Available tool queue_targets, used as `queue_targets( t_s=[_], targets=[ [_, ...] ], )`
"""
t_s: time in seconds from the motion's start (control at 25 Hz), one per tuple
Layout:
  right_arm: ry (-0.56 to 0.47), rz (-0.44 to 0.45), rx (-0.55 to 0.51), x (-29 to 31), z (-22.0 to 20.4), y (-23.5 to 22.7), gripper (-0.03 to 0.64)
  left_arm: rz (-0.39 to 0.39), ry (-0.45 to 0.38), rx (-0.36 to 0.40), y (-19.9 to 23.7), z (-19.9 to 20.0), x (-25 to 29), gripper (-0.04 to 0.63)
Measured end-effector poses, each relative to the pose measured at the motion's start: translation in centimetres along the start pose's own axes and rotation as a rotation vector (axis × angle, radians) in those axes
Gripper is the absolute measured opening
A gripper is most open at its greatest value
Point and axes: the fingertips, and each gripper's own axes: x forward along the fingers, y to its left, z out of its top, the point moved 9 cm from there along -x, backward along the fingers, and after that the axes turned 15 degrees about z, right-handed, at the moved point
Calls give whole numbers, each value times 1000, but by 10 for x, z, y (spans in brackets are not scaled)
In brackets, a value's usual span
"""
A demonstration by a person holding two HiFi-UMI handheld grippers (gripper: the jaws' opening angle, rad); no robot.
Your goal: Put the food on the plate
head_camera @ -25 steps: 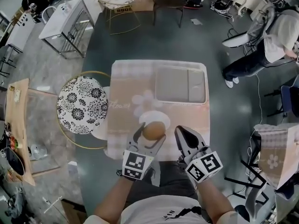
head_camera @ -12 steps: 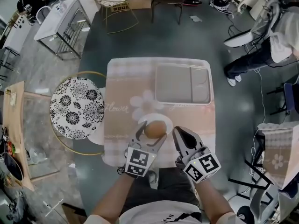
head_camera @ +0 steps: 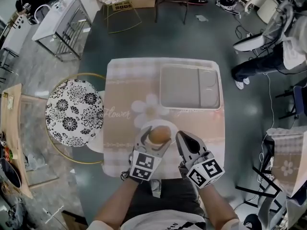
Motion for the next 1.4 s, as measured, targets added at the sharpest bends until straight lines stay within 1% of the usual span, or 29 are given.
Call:
queue_targets(
  t_s=[0.28, 0.52, 0.92, 1.2, 1.4],
  targets=[
    [5, -2, 12, 0, -11, -11, 15, 7, 45, 28, -2, -17, 18, 356],
    [4, -2, 20, -1, -15, -16, 15, 15, 75, 86, -5, -27, 29, 356],
    [9, -4, 27, -4, -15, -21, 15, 33, 98, 140, -6, -33, 37, 356],
    [21, 5, 33, -5, -16, -21, 15, 22, 92, 146, -7, -33, 39, 356],
    [20, 12, 29, -6, -6, -14, 15, 16, 88, 120, -7, -24, 29, 356]
  ],
)
